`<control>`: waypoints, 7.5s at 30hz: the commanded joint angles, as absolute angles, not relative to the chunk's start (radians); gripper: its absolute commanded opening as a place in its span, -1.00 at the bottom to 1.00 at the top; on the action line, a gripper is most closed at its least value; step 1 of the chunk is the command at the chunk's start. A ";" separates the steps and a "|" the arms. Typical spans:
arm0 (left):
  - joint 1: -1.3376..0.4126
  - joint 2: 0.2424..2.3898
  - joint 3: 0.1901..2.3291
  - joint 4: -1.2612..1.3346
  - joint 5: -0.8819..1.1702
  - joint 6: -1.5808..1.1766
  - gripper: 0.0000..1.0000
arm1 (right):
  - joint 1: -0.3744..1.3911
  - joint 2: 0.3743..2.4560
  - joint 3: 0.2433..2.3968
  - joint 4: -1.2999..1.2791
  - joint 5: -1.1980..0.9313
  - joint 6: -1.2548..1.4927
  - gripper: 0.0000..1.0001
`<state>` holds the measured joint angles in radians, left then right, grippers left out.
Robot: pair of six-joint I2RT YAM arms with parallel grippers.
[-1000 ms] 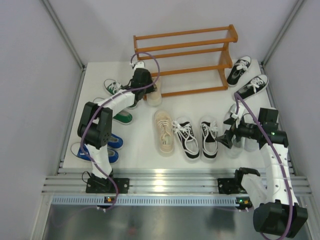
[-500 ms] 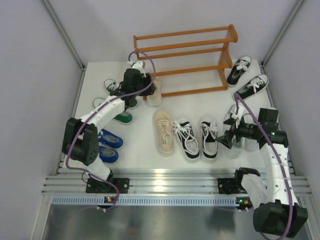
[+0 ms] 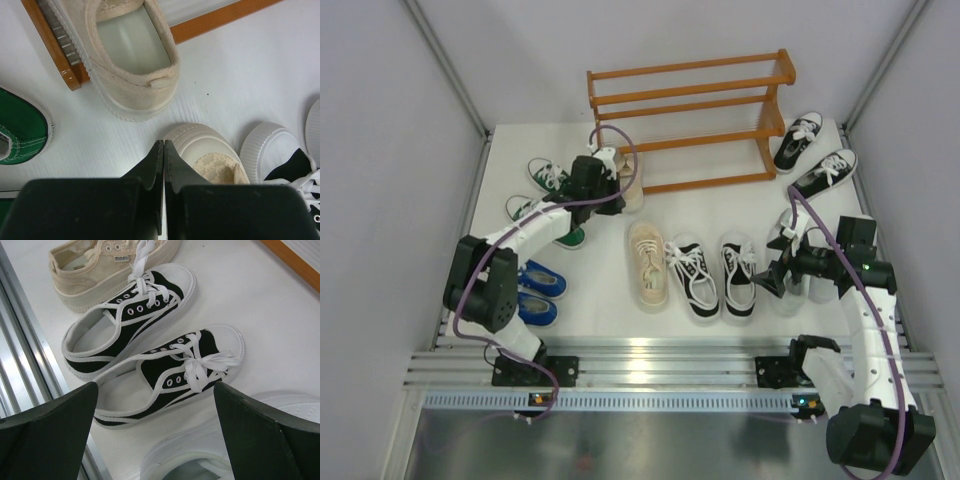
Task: Place and organize the shoes onto the shoe shelf
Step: Place the shoe at the shoe shelf, then pick up the shoe at the center of the board, then place the shoe at the shoe shelf.
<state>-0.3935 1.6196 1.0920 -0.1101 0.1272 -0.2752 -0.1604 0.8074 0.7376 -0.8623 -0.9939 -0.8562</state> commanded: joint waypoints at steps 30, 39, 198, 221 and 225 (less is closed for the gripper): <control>-0.394 1.829 1.286 -0.009 0.030 -0.308 -0.85 | -0.166 0.818 0.752 -0.867 -1.026 -0.891 0.99; -0.396 1.594 1.175 -0.084 0.170 -0.259 -0.16 | -0.167 0.819 0.753 -0.870 -1.026 -0.896 0.99; -0.528 1.533 1.240 -0.211 0.178 -0.333 0.15 | -0.003 0.928 0.876 -1.232 -1.132 -1.580 0.99; -0.512 0.540 0.657 -0.305 -0.245 -0.084 0.96 | 0.574 1.934 1.945 -0.920 -0.384 -1.134 0.29; -0.512 0.540 0.657 -0.305 -0.241 -0.084 0.97 | 0.595 2.025 2.012 -0.894 -0.316 -1.120 0.27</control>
